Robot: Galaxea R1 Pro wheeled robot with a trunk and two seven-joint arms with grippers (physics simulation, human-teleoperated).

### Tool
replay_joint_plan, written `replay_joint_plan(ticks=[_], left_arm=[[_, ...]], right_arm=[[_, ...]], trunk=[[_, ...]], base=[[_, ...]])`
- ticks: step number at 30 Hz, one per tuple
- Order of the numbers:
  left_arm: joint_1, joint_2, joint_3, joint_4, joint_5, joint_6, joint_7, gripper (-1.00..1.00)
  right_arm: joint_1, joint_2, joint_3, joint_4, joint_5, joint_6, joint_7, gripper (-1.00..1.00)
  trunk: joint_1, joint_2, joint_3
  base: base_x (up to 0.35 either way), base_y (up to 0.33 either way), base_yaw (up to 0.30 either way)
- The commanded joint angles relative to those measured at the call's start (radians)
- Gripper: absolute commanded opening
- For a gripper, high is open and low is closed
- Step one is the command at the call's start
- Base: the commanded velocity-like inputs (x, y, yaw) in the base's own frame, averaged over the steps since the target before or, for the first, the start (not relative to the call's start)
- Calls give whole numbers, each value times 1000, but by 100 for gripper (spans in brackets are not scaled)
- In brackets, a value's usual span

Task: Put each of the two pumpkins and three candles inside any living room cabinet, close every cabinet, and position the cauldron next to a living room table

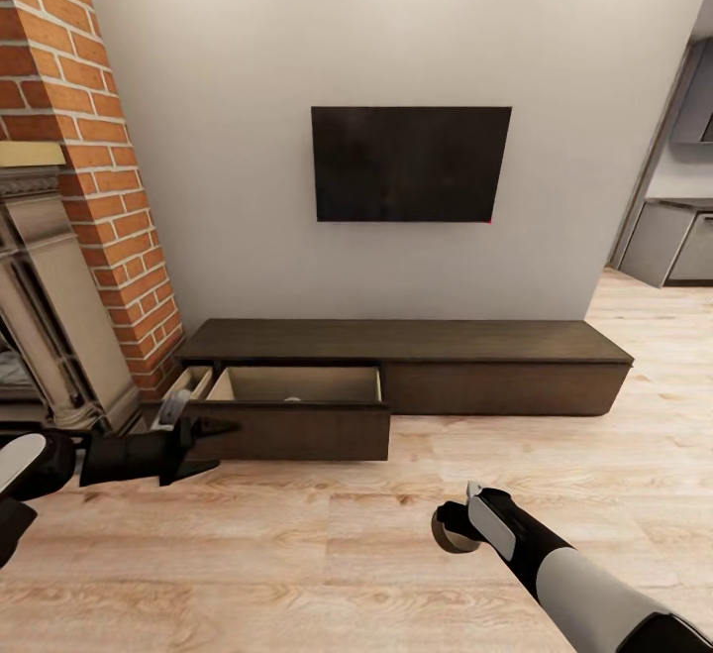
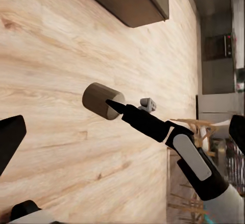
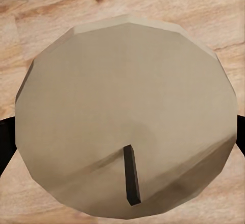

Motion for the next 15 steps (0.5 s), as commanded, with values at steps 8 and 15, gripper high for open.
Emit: replay_joint_plan(ticks=[8,15], left_arm=[[0,3,-12,-2,181,4,-23,100],[22,5,-22,-4,190,5,-164,100]], right_arm=[[-1,-1,9,-3,-11,7,-9,-100],[-1,-1,9,-3,-10,4,-9,-100]], trunk=[[0,-1,-1],[0,-1,-1]], base=[[132,33,0],[309,91,0]])
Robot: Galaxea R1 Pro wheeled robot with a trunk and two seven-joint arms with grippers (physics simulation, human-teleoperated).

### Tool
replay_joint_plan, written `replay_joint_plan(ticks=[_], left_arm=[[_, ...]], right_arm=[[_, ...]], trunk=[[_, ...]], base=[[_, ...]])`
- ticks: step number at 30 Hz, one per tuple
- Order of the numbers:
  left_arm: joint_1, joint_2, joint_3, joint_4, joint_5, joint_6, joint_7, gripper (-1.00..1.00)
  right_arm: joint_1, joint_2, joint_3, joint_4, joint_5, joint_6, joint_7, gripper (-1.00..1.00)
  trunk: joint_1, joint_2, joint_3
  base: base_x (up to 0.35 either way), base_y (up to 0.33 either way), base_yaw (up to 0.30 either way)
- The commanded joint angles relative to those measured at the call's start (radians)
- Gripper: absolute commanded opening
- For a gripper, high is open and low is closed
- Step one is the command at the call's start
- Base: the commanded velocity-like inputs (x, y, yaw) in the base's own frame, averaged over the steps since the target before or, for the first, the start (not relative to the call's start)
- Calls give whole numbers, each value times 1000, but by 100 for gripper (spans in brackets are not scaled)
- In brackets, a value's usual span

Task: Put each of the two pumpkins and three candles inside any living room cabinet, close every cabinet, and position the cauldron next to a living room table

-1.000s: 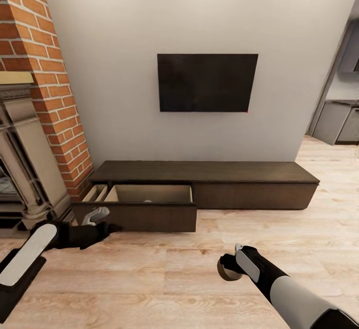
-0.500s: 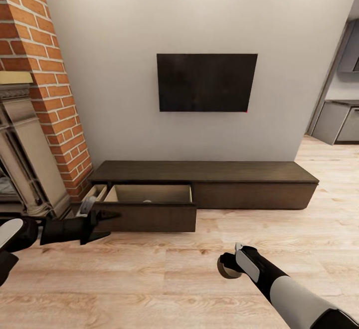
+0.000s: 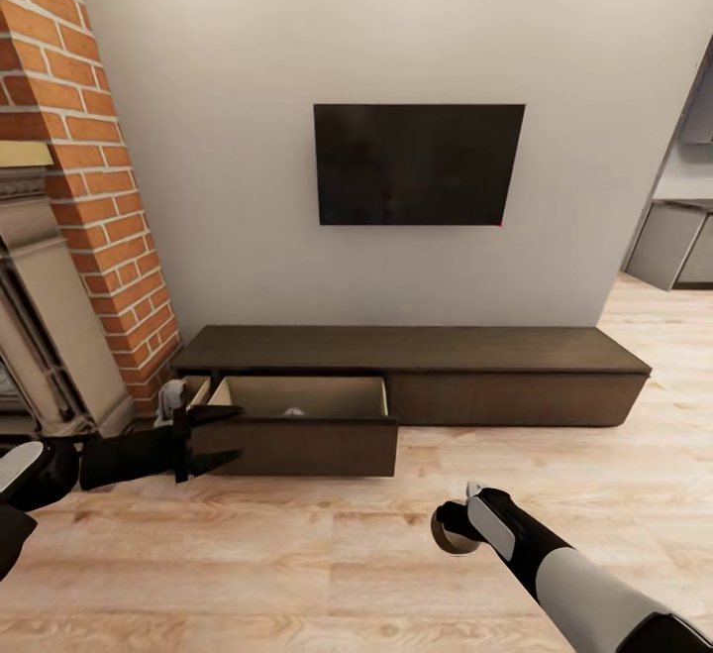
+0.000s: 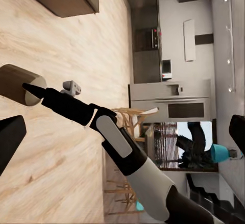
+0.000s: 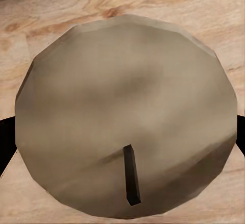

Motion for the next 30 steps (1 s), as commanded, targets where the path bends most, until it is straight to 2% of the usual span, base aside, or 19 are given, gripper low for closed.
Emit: replay_joint_plan(ticks=[1,7,12,16,20,23,24,27,30], left_arm=[[4,7,-2,-1,10,0,-14,100],[14,35,-25,-3,9,0,-106,100],[15,37,-41,-27,9,0,-124,100],[15,38,-49,-34,9,0,-126,100],[15,38,-62,-37,9,0,-126,100],[15,37,-65,-38,9,0,-127,100],[15,37,-66,-38,9,0,-127,100],[15,37,-66,-39,9,0,-128,100],[15,38,-66,-39,9,0,-128,100]], right_arm=[[-1,-1,8,-3,-10,2,-9,-100],[-1,5,8,-3,-10,4,-9,-100],[-1,13,7,-55,-11,30,-11,-100],[-1,15,1,-119,-22,144,-17,-100],[-9,21,-3,-183,-31,214,-39,-100],[-47,52,-6,-222,-36,312,-100,-100],[-67,71,-14,-229,-40,344,-129,-100],[-135,117,-68,-236,-71,398,-211,-100],[-201,139,-93,-235,-115,434,-270,-100]], trunk=[[1,-1,-1],[1,-1,-1],[1,-1,-1],[1,-1,-1],[1,-1,-1],[1,-1,-1],[1,-1,-1],[1,-1,-1],[1,-1,-1]], base=[[312,32,0],[312,11,0],[308,1,0],[142,0,0],[28,0,0],[6,0,0],[3,0,0],[1,0,0],[24,0,0]])
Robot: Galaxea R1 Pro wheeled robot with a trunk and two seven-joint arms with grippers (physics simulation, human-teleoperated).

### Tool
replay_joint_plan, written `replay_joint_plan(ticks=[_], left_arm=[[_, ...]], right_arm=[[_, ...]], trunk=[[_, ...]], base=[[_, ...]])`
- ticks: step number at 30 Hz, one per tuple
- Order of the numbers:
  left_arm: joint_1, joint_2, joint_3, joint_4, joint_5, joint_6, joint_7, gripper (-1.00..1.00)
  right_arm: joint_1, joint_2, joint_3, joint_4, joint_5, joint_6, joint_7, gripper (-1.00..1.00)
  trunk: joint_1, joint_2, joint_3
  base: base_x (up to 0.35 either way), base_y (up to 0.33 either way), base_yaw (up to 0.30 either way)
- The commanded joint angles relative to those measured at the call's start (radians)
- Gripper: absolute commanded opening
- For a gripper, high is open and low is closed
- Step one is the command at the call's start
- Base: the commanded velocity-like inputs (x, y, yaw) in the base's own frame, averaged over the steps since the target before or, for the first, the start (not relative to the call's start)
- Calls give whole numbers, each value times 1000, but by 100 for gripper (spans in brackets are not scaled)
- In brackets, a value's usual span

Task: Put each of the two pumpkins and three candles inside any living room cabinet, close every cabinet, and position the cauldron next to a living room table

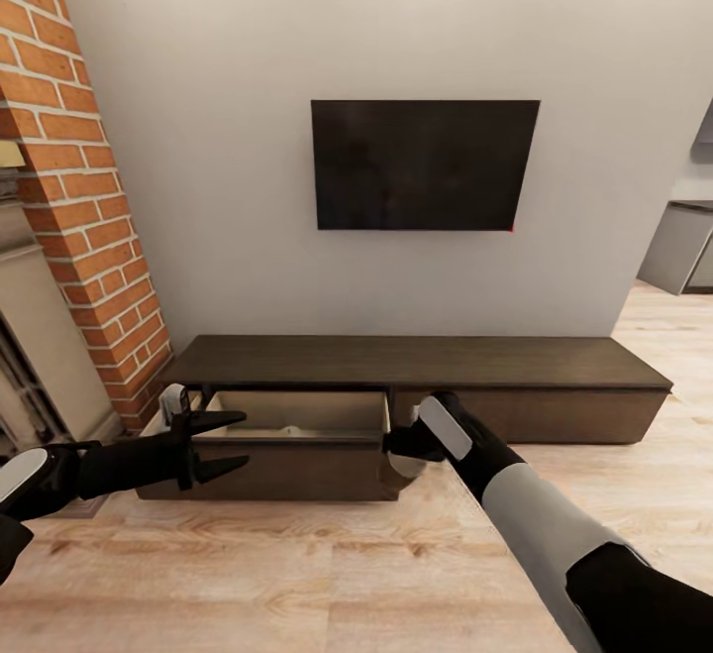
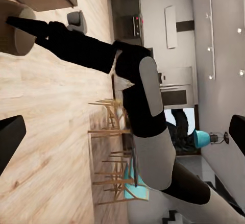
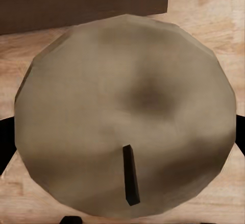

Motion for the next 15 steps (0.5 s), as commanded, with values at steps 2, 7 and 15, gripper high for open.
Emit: replay_joint_plan(ticks=[2,7,15], left_arm=[[-1,1,-1,-1,11,1,10,100],[-1,1,-1,-12,11,1,10,100],[-1,4,-1,-15,11,1,-41,100]], right_arm=[[-44,7,-4,4,-41,20,-54,-100],[-85,11,-8,9,-64,23,-114,-100],[-89,25,-8,13,-66,6,-122,-100]], trunk=[[0,-1,-1],[0,-1,-1],[0,-1,-1]], base=[[165,0,0],[283,1,0],[302,135,0]])
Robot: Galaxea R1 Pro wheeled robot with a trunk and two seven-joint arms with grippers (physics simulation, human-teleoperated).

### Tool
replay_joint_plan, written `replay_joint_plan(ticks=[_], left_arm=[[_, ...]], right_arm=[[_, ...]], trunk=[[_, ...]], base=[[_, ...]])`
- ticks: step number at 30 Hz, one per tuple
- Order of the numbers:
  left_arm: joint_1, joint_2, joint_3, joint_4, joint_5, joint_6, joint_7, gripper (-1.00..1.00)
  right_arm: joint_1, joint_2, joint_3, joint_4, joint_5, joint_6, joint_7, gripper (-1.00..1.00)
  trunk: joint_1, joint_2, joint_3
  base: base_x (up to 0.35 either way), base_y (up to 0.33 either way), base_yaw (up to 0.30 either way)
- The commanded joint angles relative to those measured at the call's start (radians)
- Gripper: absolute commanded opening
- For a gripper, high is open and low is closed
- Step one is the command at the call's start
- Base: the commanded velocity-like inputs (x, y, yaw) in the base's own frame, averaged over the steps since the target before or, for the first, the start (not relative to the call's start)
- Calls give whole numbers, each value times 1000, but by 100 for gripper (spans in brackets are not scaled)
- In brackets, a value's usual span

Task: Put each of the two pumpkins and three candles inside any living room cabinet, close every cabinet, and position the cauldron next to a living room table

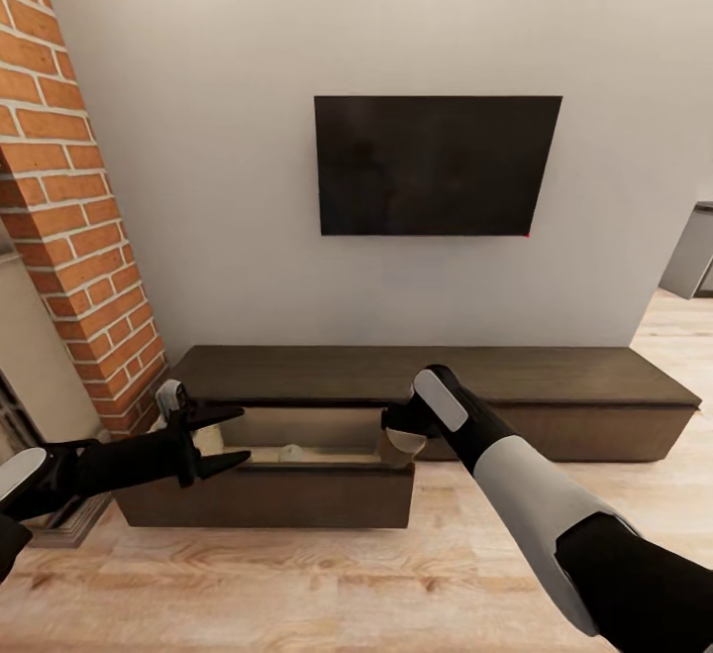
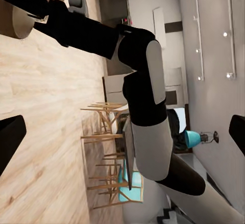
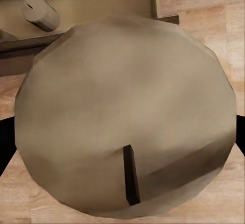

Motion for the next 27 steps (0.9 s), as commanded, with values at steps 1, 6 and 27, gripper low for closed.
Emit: replay_joint_plan(ticks=[1,6,27], left_arm=[[-1,1,-1,0,10,1,4,100],[-1,1,-1,1,10,1,1,100],[4,1,0,-2,10,1,-14,100]], right_arm=[[-1,1,4,3,-11,-5,-11,-100],[-1,3,5,37,-12,-21,-8,-100],[-1,22,11,53,-11,-49,-2,-100]], trunk=[[0,-1,-1],[0,-1,-1],[0,-1,-1]], base=[[250,240,0],[238,253,0],[230,124,0]])
